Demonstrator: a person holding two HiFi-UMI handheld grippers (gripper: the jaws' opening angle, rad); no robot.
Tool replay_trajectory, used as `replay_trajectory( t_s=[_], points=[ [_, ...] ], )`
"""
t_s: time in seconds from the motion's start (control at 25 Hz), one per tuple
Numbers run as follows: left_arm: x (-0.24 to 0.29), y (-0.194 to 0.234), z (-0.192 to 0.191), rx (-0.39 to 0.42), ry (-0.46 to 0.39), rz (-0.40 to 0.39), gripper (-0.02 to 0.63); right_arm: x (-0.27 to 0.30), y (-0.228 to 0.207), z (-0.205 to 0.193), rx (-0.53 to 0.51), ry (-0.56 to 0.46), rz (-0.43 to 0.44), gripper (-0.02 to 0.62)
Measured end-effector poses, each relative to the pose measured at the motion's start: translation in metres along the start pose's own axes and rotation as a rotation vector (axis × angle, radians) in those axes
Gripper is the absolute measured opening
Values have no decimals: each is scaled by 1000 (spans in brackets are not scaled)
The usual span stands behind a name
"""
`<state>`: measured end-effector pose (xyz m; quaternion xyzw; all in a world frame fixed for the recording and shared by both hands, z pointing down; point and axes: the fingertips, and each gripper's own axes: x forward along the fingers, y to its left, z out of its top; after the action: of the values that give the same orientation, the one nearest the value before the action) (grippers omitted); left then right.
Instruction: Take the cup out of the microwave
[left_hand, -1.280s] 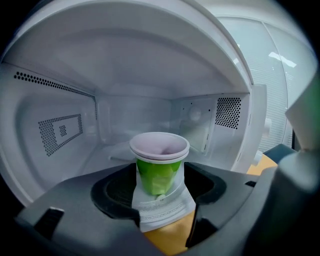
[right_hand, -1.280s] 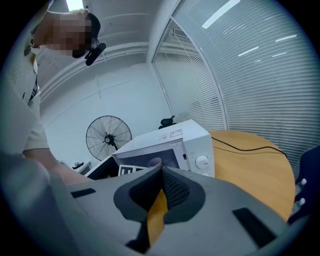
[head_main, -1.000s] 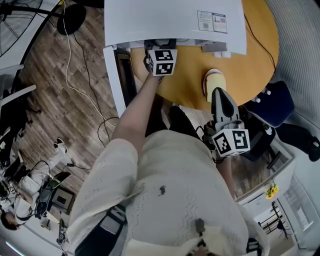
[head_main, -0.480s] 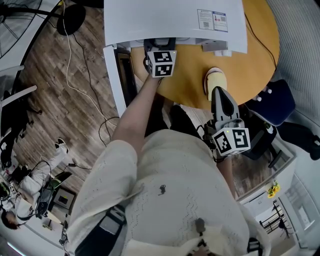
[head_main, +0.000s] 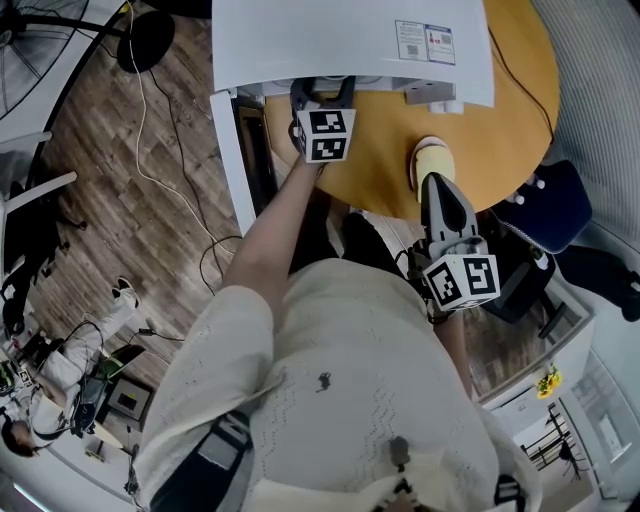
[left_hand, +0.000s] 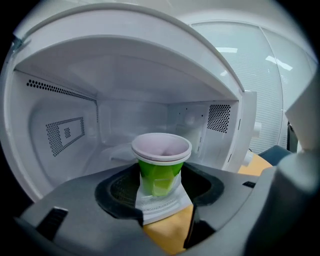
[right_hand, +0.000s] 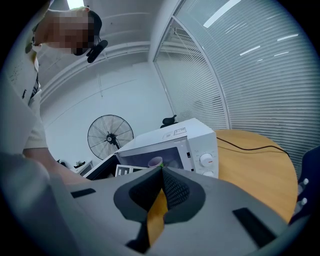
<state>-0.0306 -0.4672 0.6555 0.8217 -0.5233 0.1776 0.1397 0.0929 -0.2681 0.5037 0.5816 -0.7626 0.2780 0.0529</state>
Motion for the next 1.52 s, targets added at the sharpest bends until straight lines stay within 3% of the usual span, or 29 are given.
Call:
replay_trajectory(
  t_s=[1.52],
  points=[
    [-96,-52,-4,56,-41,-98,282,-27,14,-7,-41,-11,52,9]
  ],
)
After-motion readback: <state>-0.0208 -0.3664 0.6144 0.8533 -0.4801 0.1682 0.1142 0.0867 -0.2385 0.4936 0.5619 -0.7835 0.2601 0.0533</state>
